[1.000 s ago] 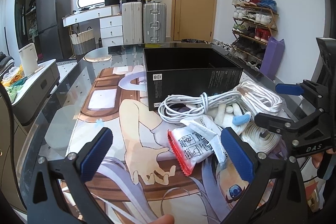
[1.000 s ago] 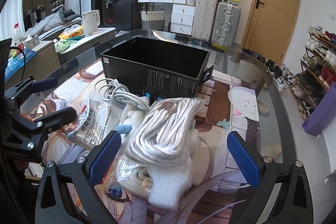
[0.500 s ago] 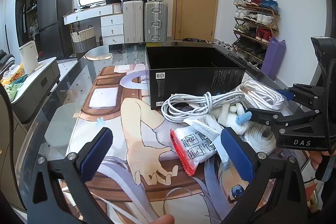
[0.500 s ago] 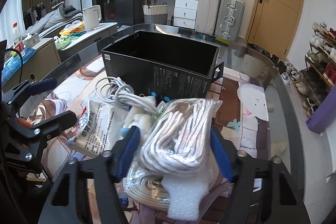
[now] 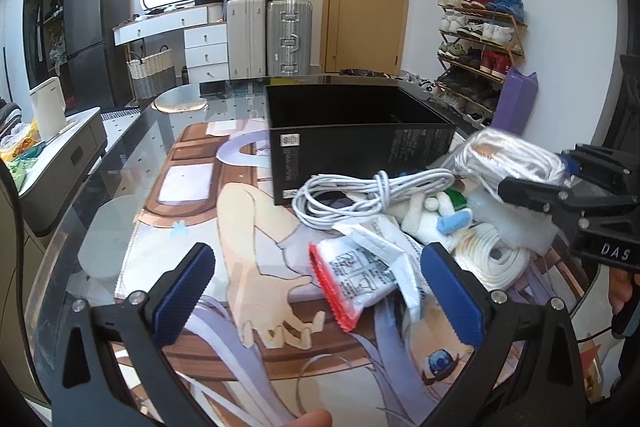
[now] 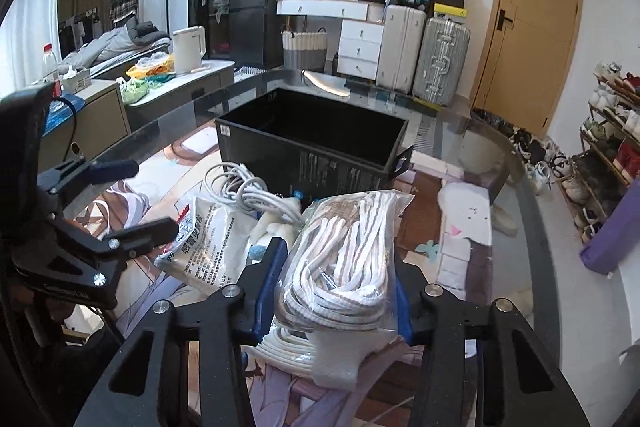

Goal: Organize soft objects
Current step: 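Grasp the clear bag of white cables with the right tool while the left tool grasps the white paper packet, then lift both held items up and carry them over the black box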

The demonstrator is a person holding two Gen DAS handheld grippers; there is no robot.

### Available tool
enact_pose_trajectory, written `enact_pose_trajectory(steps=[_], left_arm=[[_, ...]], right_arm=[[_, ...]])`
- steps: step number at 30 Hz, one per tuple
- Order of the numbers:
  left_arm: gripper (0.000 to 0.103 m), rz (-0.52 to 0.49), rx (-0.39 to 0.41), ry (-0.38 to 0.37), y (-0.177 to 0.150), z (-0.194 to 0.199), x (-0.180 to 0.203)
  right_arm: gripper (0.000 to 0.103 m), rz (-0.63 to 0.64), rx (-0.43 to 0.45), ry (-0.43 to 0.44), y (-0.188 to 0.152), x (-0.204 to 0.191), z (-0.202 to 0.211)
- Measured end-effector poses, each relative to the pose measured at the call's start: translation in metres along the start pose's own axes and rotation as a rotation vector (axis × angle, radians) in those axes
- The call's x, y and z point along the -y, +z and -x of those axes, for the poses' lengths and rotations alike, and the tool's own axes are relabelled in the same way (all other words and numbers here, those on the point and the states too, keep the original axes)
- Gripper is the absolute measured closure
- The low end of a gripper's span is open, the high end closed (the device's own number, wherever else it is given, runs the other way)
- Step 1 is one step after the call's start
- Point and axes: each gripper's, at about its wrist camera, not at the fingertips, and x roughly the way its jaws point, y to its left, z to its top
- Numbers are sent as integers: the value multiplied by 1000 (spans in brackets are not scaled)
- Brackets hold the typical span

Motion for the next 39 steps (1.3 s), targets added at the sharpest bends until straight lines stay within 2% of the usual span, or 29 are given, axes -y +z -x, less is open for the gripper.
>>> enact_pose_trajectory(steps=[5,8,20,22,24,27,28,33,36,39], left_arm=[[0,-22,-4,-16,-1,-2,12],[0,-45,-15,-1,1,-7,20],[0,-80,-99,-25,5,-30,32],[3,-78,-102,-34,6,-31,33],[20,-74,-105,-44,7,-31,34],[37,-90,-116,-63,5,-30,36],[39,-96,-110,-58,5,-28,37],[74,-106,-84,-59,7,-20,34],[82,-111,-78,-57,8,-18,32],[82,-111,-85,-69,8,-17,30]], right_arm=[[56,-7,42,-19,2,5,12],[56,-12,50,-24,4,9,15],[56,-15,53,-24,2,14,18],[56,-16,52,-23,2,14,18],[56,-15,51,-24,2,14,18],[56,-18,47,-24,3,14,15],[56,-18,47,-22,3,14,15],[56,-17,47,-18,3,14,15],[56,-16,48,-17,3,13,15],[56,-16,47,-19,3,13,15]])
